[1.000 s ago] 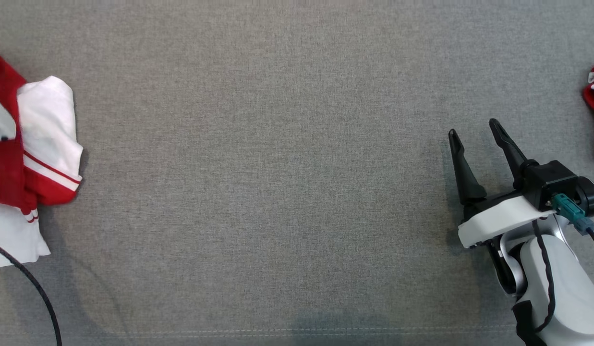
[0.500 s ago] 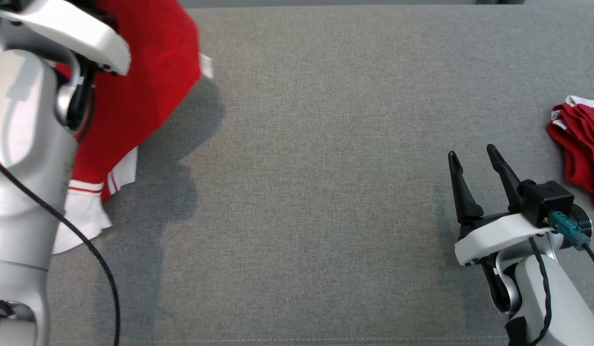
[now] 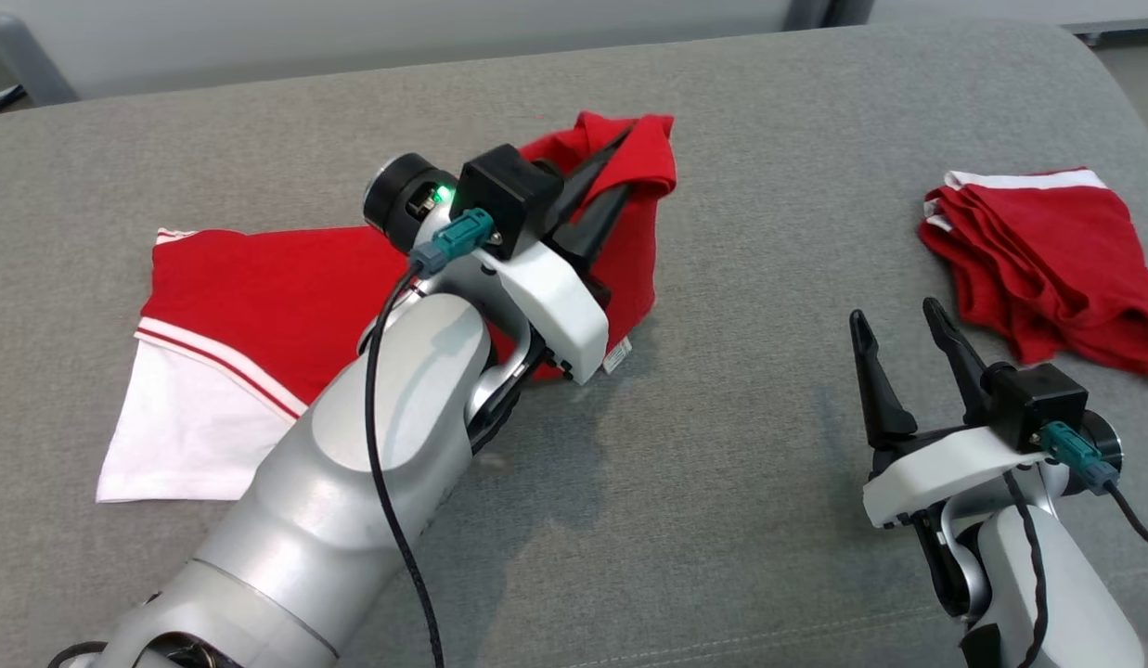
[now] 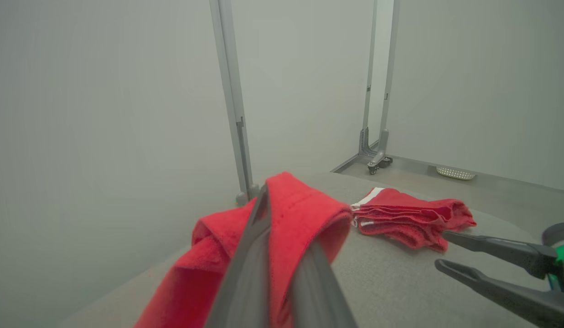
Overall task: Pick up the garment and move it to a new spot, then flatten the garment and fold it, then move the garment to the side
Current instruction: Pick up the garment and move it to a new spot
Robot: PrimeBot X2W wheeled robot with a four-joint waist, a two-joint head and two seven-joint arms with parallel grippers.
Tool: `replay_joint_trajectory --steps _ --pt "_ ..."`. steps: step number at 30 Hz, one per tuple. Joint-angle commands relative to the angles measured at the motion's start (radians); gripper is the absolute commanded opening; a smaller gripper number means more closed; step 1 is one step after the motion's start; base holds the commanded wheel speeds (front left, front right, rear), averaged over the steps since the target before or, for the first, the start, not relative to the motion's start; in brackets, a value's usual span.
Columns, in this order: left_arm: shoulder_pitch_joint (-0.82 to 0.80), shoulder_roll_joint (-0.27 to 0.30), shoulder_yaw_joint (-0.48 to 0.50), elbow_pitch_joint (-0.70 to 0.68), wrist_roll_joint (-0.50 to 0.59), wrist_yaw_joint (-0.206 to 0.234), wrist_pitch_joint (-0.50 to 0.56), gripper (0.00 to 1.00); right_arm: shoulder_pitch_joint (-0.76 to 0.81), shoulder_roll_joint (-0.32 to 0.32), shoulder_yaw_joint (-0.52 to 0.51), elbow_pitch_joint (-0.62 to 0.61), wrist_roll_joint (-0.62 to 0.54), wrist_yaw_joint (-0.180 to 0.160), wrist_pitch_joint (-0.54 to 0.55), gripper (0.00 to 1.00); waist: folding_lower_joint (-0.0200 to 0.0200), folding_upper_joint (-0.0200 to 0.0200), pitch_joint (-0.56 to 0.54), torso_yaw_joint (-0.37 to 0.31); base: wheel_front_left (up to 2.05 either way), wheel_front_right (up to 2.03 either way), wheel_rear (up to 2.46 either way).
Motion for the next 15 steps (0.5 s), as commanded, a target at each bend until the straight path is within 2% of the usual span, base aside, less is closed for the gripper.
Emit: replay_joint_trajectory --steps 1,3,4,9,15 --pt "-0.016 0.026 -0.046 -0.002 -0.059 0.005 -0.009 0.00 -0.021 0.008 0.038 -0.009 0.010 0.004 -0.012 1.00 0.0000 0.0000 0.017 -0.067 0.00 0.00 0.00" --pt "-0.023 0.026 -0.089 0.018 -0.074 0.024 -0.011 0.00 -0.028 0.010 0.047 -0.005 0.015 0.004 -0.012 1.00 0.0000 0.0000 0.024 -0.090 0.00 0.00 0.00" --pt "-0.022 0.026 -0.120 0.047 -0.095 0.034 -0.012 1.00 -0.032 0.012 0.053 -0.001 0.021 0.004 -0.012 1.00 0.0000 0.0000 0.027 -0.107 0.00 0.00 0.00" --pt "-0.022 0.026 -0.171 0.109 -0.124 0.043 -0.014 1.00 -0.027 0.013 0.037 0.008 0.024 0.004 -0.012 1.00 0.0000 0.0000 0.018 -0.099 0.00 0.00 0.00" --pt "0.004 0.026 -0.113 0.079 -0.111 0.081 -0.014 1.00 -0.013 0.014 0.019 0.010 0.019 0.004 -0.012 1.00 0.0000 0.0000 -0.014 -0.040 0.00 0.00 0.00"
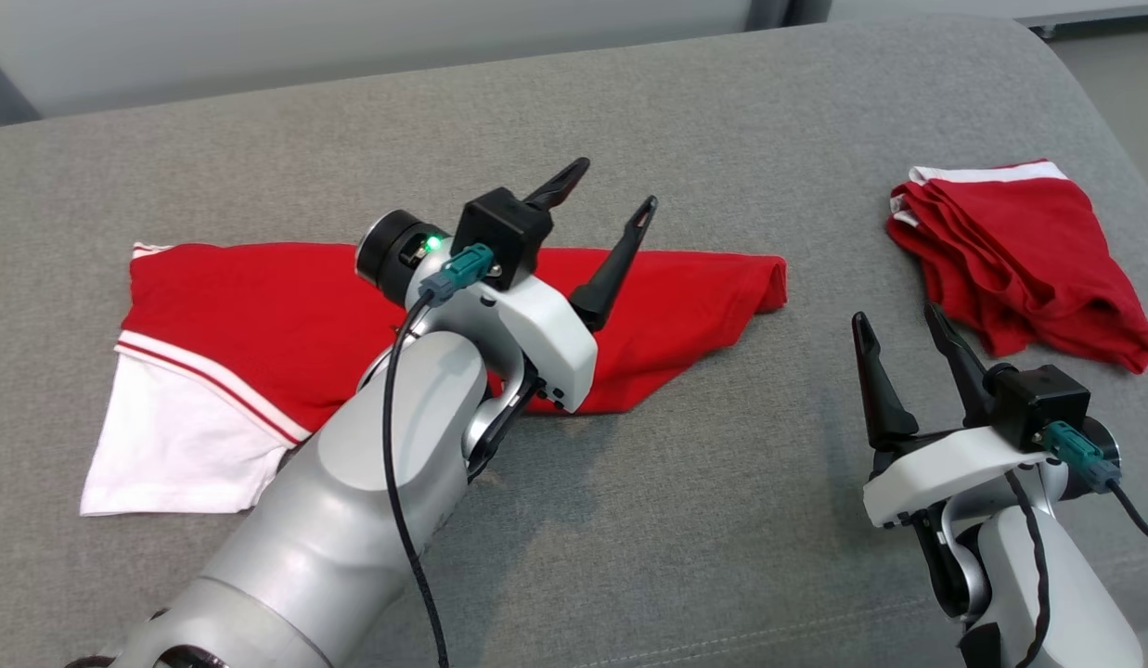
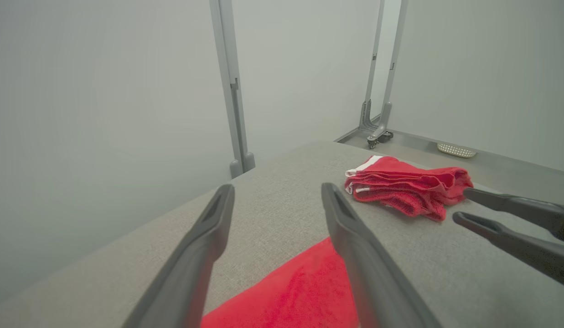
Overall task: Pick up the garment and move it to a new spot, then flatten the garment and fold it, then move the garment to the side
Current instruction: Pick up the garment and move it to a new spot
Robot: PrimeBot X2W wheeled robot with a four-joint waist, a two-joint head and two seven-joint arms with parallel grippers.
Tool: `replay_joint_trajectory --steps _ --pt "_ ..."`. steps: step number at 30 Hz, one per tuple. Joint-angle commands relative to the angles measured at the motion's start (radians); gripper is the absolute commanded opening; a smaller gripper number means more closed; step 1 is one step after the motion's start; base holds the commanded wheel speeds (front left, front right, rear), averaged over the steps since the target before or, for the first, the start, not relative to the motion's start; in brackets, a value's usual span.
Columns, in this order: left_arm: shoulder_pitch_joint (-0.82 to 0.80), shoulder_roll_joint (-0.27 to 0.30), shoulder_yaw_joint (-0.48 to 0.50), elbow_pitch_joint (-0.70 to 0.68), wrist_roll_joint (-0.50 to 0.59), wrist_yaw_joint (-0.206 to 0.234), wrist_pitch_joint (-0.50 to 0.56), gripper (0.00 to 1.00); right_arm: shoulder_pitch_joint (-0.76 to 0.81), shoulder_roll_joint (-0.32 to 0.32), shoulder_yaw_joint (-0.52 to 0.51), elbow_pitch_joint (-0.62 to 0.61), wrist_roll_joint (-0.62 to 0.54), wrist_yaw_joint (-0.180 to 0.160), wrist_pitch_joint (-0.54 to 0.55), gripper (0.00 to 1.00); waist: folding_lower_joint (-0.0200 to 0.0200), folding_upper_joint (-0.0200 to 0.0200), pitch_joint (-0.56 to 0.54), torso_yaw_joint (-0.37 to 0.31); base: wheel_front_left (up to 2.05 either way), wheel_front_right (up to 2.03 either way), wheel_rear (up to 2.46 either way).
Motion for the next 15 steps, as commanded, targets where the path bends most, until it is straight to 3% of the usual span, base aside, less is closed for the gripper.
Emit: replay_joint_trajectory --steps 1,7,15 --pt "0.008 0.026 0.055 -0.027 0.010 0.021 -0.010 1.00 -0.005 0.006 0.021 -0.018 -0.002 0.004 -0.012 1.00 0.0000 0.0000 -0.022 0.031 0.00 0.00 0.00" --pt "0.127 0.088 0.208 -0.090 0.057 0.069 -0.010 1.00 0.007 0.006 0.024 -0.022 -0.004 0.004 -0.012 1.00 0.0000 0.0000 -0.070 0.099 0.00 0.00 0.00" --pt "0.350 0.142 0.409 -0.217 0.134 0.098 -0.010 1.00 0.042 0.006 0.011 -0.023 -0.011 0.004 -0.012 1.00 0.0000 0.0000 -0.130 0.170 0.00 0.00 0.00"
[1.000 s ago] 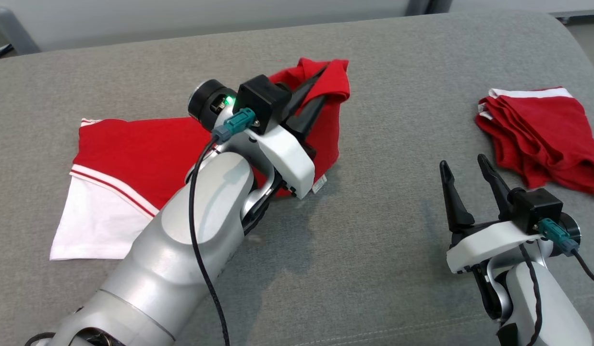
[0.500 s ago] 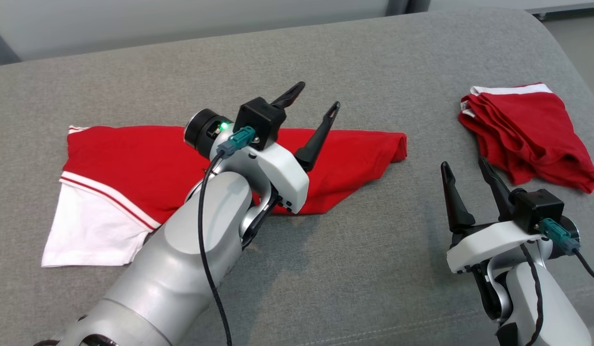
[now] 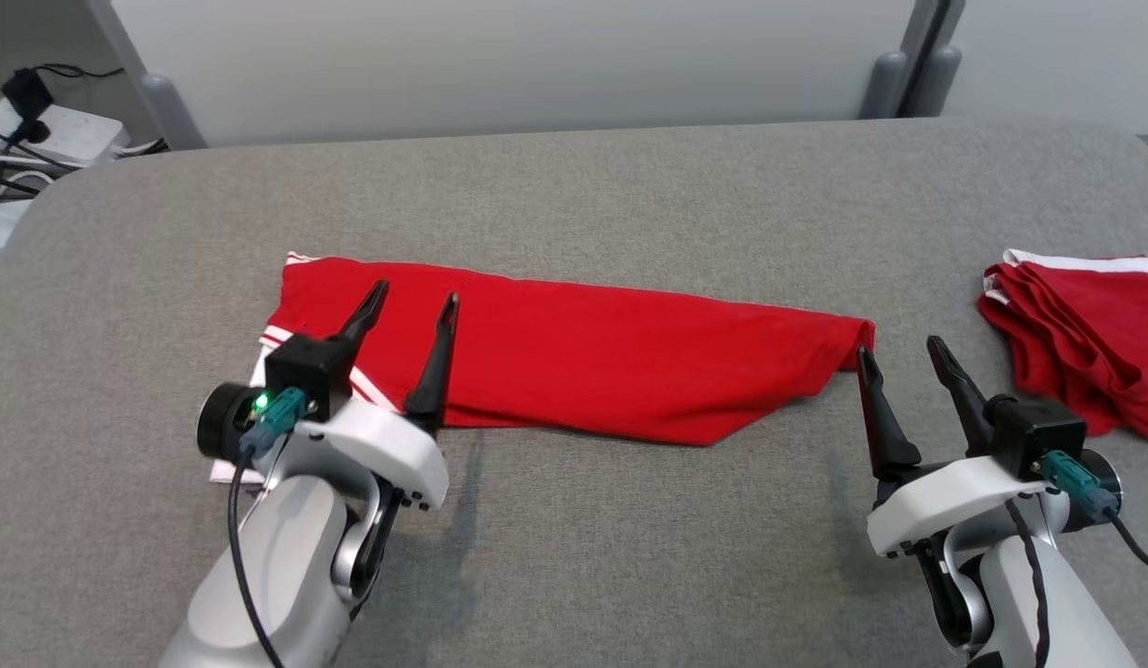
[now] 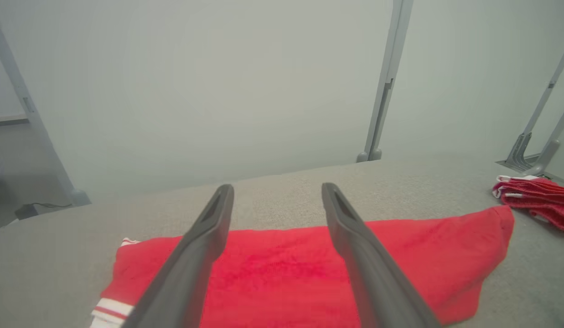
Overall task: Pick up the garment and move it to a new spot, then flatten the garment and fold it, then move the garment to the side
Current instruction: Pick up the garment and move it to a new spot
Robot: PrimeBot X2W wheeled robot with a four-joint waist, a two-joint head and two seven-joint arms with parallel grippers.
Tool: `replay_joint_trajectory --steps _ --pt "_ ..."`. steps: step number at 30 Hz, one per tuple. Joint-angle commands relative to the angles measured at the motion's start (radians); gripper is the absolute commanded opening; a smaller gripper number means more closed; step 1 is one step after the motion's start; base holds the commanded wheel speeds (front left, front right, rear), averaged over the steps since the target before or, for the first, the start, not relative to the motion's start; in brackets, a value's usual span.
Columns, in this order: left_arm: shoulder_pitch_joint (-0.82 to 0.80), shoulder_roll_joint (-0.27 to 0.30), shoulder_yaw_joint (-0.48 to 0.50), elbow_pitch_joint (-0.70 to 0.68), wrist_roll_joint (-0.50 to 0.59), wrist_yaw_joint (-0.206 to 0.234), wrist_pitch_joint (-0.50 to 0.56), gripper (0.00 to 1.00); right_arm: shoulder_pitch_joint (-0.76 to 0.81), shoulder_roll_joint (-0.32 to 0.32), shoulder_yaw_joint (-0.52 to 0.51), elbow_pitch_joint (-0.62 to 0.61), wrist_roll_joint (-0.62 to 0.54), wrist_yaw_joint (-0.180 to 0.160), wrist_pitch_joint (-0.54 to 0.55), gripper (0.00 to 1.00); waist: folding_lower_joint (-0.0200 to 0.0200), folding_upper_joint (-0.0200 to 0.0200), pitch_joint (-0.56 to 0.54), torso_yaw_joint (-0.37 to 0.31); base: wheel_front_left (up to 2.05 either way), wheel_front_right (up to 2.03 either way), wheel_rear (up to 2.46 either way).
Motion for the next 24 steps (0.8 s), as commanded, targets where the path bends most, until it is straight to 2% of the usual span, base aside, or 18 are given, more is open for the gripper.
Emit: replay_joint_trajectory --steps 1,2,6,14,19,24 --pt "0.023 0.025 0.065 -0.046 0.022 0.008 -0.010 1.00 -0.001 0.005 0.014 -0.021 -0.009 0.004 -0.012 1.00 0.0000 0.0000 -0.027 0.027 0.00 0.00 0.00" --pt "0.078 0.025 0.108 -0.076 0.044 0.008 -0.010 1.00 0.008 0.005 0.012 -0.020 -0.011 0.004 -0.012 1.00 0.0000 0.0000 -0.039 0.035 0.00 0.00 0.00" --pt "0.160 0.019 0.171 -0.119 0.078 0.009 -0.010 1.00 0.020 0.005 0.012 -0.021 -0.010 0.004 -0.012 1.00 0.0000 0.0000 -0.055 0.039 0.00 0.00 0.00" --pt "0.345 -0.045 0.354 -0.184 0.124 0.003 -0.010 1.00 0.059 0.005 0.003 -0.030 -0.008 0.004 -0.012 1.00 0.0000 0.0000 -0.075 0.026 0.00 0.00 0.00" --pt "0.360 -0.064 0.442 -0.154 0.153 -0.016 -0.010 1.00 0.063 0.004 -0.001 -0.034 -0.010 0.004 -0.012 1.00 0.0000 0.0000 -0.053 0.008 0.00 0.00 0.00" --pt "0.316 -0.061 0.527 -0.056 0.155 -0.029 -0.010 1.00 0.048 0.004 0.003 -0.039 -0.008 0.004 -0.012 1.00 0.0000 0.0000 -0.014 -0.016 0.00 0.00 0.00"
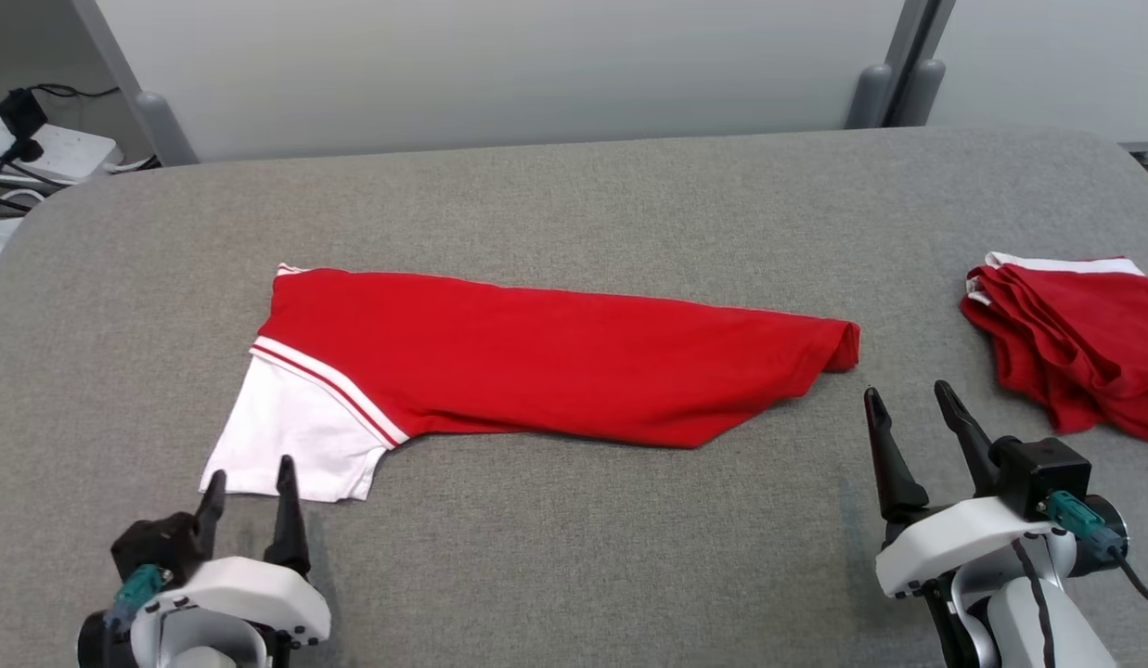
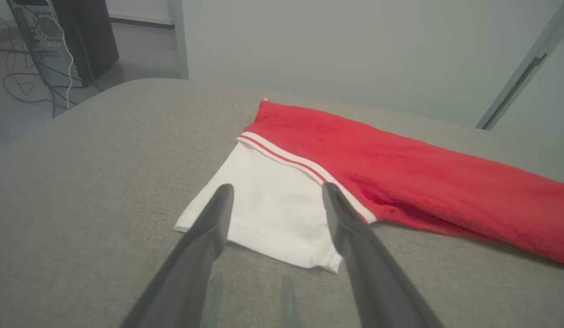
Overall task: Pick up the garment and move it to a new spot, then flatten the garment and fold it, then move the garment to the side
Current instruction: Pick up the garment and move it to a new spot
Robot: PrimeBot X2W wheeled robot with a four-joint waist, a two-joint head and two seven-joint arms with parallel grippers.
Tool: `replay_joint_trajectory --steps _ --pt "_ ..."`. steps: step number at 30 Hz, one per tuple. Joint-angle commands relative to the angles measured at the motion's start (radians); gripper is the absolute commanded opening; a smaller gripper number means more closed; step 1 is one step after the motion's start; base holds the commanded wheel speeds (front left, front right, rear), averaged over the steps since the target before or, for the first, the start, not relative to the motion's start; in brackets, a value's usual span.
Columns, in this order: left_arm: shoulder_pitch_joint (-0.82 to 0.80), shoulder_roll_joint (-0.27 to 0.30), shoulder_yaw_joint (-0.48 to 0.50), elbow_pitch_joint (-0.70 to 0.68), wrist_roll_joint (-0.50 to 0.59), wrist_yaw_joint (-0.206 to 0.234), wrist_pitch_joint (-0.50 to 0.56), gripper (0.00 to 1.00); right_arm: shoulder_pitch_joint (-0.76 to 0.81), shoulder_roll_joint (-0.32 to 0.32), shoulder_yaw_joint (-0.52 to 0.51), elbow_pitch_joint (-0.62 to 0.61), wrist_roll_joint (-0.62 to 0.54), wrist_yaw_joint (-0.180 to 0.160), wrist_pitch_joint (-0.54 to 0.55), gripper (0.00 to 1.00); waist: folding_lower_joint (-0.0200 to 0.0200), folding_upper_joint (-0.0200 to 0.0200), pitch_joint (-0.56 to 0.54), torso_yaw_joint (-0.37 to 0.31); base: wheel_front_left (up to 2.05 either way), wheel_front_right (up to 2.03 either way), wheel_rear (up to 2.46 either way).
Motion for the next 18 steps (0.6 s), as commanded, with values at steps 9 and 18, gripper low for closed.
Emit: replay_joint_trajectory --steps 9,18 --pt "-0.159 0.025 0.195 0.130 -0.009 -0.006 -0.010 1.00 -0.052 -0.004 0.024 -0.038 -0.007 0.004 -0.012 1.00 0.0000 0.0000 0.080 -0.041 0.00 0.00 0.00" --pt "-0.213 0.020 0.281 0.241 -0.015 -0.024 -0.010 1.00 -0.075 -0.005 0.022 -0.045 -0.011 0.004 -0.012 1.00 0.0000 0.0000 0.127 -0.044 0.00 0.00 0.00"
